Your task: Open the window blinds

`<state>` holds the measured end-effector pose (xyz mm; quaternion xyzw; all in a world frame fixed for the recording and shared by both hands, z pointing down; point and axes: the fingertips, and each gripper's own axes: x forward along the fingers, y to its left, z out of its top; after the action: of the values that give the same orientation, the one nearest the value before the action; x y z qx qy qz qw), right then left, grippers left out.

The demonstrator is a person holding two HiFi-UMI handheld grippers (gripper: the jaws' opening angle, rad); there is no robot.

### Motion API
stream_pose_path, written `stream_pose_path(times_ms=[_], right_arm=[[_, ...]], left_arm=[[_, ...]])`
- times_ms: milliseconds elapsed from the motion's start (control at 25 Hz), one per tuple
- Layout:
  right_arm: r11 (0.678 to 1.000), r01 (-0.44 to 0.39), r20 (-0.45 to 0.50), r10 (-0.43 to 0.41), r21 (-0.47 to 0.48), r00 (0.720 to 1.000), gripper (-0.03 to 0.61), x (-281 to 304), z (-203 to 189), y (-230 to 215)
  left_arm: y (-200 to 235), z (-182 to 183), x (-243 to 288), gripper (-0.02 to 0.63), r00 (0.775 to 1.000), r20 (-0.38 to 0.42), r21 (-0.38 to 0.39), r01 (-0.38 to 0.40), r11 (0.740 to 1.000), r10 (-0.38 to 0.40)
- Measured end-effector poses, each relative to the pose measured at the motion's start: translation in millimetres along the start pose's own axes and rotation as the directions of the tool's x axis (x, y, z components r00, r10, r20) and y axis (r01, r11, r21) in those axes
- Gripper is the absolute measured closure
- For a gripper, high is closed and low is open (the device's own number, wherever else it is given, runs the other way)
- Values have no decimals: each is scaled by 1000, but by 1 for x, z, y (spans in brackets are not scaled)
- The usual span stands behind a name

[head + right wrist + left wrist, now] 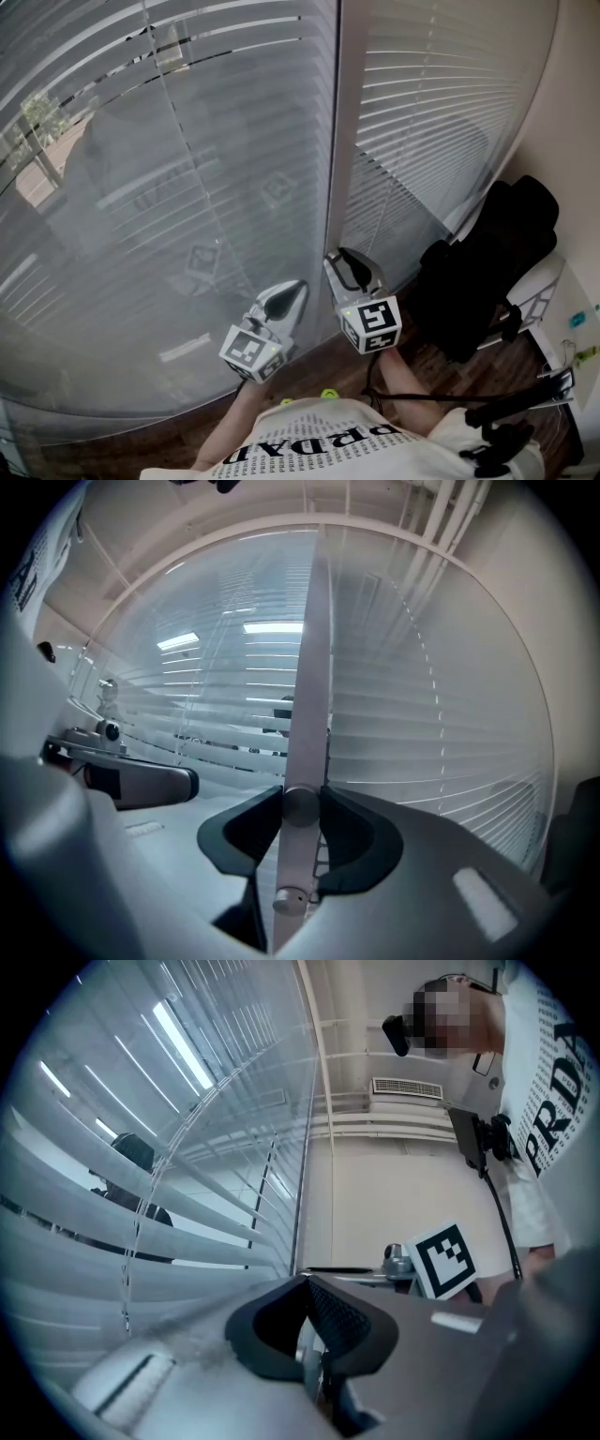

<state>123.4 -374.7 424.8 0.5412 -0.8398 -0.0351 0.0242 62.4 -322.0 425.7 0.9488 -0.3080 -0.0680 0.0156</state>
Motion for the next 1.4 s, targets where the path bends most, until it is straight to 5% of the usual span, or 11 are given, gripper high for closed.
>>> stream_pose_path(times_ms=[320,600,800,1160,1400], right_arm=[[984,-52,-24,49,-171,999,411,-4,1,8],[865,-49,-78,11,-500,997,408,-4,2,16],[789,-47,-93,-12,-613,996,410,1,-8,15],[812,-29,-70,-14,-583,997,437,0,-3,14],[895,-32,-62,5,-446,998,445,0,-2,11]], left_arm=[[1,1,-1,621,1000,9,8,-1,1000,1],[-2,0,3,621,1000,5,-6,-5,1000,5],[-3,-4,5,621,1000,13,-6,2,1000,-2],[2,-3,5,621,1000,3,-5,-8,1000,8],[-1,2,6,621,1000,19,-10,-2,1000,2]])
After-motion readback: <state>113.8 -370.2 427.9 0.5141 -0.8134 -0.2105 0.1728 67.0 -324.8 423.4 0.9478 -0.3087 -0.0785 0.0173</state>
